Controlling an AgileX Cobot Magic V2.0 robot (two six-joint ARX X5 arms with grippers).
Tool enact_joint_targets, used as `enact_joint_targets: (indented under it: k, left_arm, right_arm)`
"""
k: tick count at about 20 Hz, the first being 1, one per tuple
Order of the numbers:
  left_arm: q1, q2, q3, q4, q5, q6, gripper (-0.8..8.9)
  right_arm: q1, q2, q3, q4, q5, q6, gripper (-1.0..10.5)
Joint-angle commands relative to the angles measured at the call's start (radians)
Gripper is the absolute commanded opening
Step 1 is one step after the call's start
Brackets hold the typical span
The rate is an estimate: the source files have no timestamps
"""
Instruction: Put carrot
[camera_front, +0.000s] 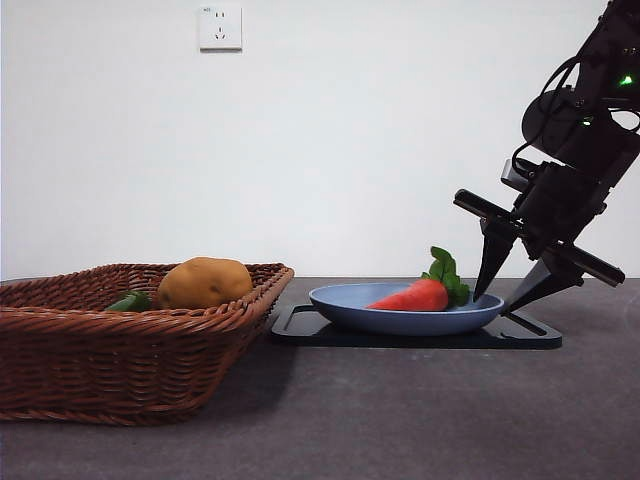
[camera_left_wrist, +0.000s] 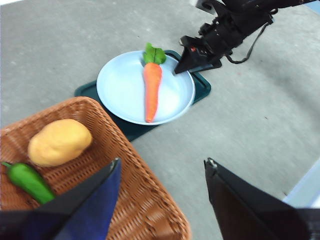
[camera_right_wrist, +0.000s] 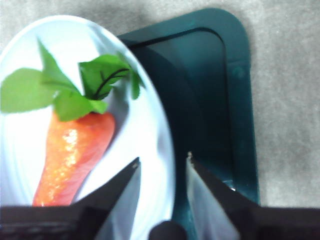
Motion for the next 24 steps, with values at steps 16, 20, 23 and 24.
enact_joint_targets:
  k: [16,20,23,24]
  left_arm:
    - [0.162,0.224,0.016,0.272,-0.274,0.197,0.06]
    - [0.286,0.180,0.013,0.079,-0.243,0.214,0.06]
    - [0.370,0.099,-0.027,0.018,-0.099,0.219,0.06]
    - [0.385,0.061,-0.060,0.030,-0.070,0.218,0.06]
  right_arm:
    - [0.134,-0.477,0.007,-0.533,0.261,-0.187,0.2]
    - [0.301,-0.663,-0.032,-0.521,0.455,-0.195,0.2]
    - [0.419,-0.817,-0.131,-0.410,0.602,-0.194,0.2]
    - [0.452,-0.875,-0.185,-0.346,0.640,-0.194,0.2]
